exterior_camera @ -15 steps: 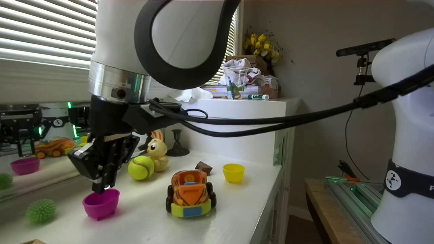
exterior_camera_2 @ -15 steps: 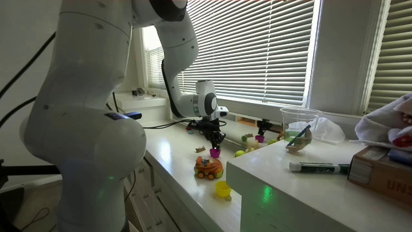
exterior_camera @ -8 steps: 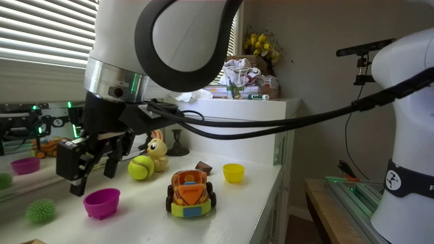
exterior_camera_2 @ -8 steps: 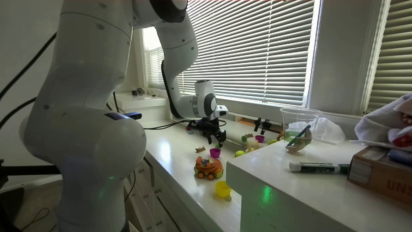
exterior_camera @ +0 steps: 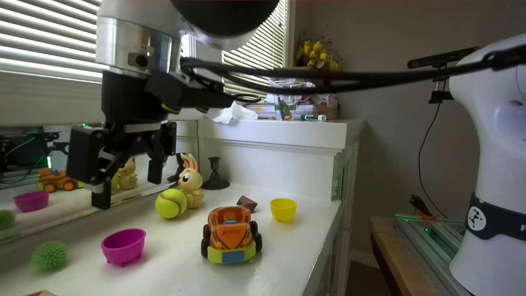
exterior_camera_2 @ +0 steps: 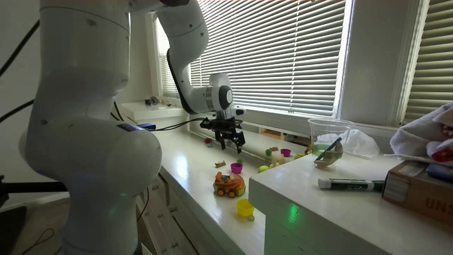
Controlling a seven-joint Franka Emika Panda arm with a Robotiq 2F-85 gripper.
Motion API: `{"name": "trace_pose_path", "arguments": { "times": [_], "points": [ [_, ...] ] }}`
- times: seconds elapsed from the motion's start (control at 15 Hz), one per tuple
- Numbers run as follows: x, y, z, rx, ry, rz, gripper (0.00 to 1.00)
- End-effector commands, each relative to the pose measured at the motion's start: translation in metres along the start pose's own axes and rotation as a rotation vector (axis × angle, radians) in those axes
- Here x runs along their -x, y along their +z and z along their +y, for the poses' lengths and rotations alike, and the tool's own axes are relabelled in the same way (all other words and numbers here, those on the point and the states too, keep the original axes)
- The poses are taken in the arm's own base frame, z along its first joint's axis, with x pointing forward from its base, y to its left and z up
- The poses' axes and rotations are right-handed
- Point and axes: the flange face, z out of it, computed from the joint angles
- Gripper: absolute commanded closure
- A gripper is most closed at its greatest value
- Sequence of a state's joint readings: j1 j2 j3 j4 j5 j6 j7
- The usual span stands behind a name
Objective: Put the glass item into the purple bowl
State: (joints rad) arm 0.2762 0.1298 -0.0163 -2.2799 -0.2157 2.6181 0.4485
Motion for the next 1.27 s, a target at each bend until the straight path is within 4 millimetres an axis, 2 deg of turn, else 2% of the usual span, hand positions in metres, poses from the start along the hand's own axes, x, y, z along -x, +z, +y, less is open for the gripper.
{"name": "trace_pose_path", "arguments": {
  "times": [0.0,0.2,0.33,0.4,0.47,1.2],
  "points": [
    [0.017,-0.051,0.000,-0.006,0.041,-0.106,0.00],
    [0.024,-0.075,0.005,-0.012,0.083,-0.195,0.00],
    [0.029,-0.082,0.010,-0.015,0.105,-0.237,0.00],
    [0.032,-0.082,0.011,-0.016,0.116,-0.252,0.00],
    [0.024,-0.075,0.007,0.007,0.104,-0.219,0.00],
    [0.027,-0.076,0.010,0.007,0.117,-0.239,0.00]
  ]
}}
